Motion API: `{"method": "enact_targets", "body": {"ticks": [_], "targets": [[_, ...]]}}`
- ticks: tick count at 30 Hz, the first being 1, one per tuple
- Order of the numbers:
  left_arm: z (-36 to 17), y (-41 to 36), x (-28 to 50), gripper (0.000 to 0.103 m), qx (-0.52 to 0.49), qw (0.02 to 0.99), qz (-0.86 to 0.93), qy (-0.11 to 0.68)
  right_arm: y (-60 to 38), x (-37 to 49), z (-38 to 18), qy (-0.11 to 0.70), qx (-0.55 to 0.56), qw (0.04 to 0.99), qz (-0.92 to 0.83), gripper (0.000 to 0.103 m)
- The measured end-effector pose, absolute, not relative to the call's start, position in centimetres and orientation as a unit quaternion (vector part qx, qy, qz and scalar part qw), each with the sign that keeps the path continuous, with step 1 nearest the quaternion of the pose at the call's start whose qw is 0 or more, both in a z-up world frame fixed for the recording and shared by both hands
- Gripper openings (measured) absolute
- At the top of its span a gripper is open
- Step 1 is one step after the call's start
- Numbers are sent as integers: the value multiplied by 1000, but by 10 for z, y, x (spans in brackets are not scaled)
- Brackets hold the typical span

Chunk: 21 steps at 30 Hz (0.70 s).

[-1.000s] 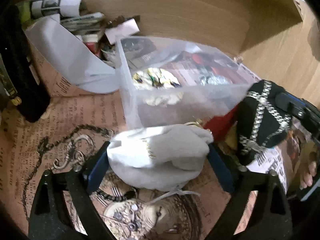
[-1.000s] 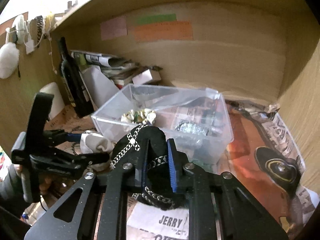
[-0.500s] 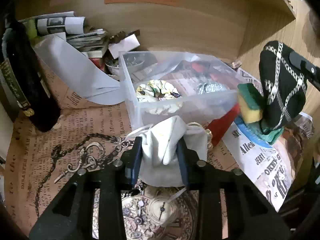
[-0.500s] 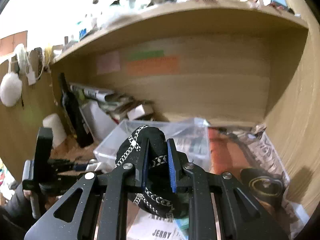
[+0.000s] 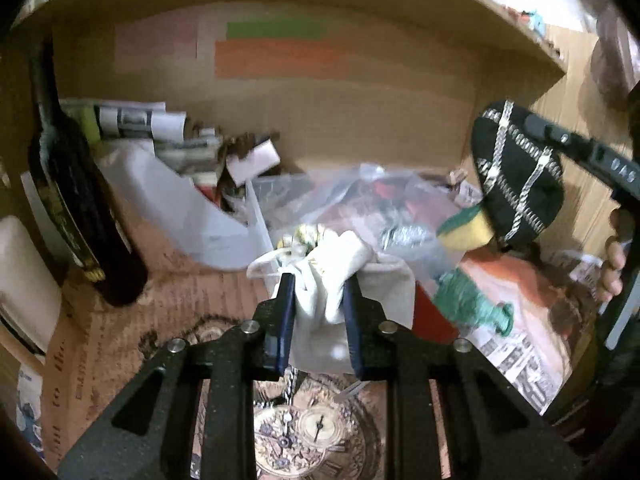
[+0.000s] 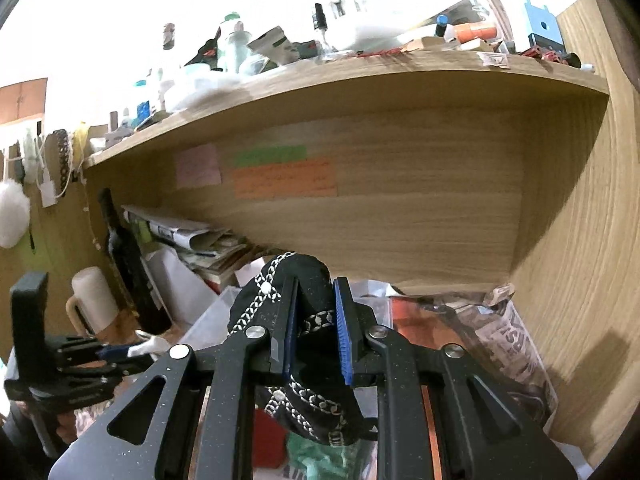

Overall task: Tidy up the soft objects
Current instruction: 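Carry the cap into the clear bin with the right tool while the left tool drops the pouch in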

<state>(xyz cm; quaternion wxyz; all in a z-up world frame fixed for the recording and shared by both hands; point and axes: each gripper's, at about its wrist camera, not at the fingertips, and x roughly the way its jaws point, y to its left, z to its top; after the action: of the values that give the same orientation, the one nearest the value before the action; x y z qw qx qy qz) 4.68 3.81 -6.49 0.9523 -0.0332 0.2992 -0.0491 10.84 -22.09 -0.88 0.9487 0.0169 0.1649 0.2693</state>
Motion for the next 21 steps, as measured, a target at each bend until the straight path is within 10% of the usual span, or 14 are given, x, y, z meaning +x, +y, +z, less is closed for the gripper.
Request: {"method": "enact_targets", "body": {"ticks": [21], "targets": [[-71,-20,100,23,-18,937,-136,320,-222,94,-24,209,38,917,338,16]]}}
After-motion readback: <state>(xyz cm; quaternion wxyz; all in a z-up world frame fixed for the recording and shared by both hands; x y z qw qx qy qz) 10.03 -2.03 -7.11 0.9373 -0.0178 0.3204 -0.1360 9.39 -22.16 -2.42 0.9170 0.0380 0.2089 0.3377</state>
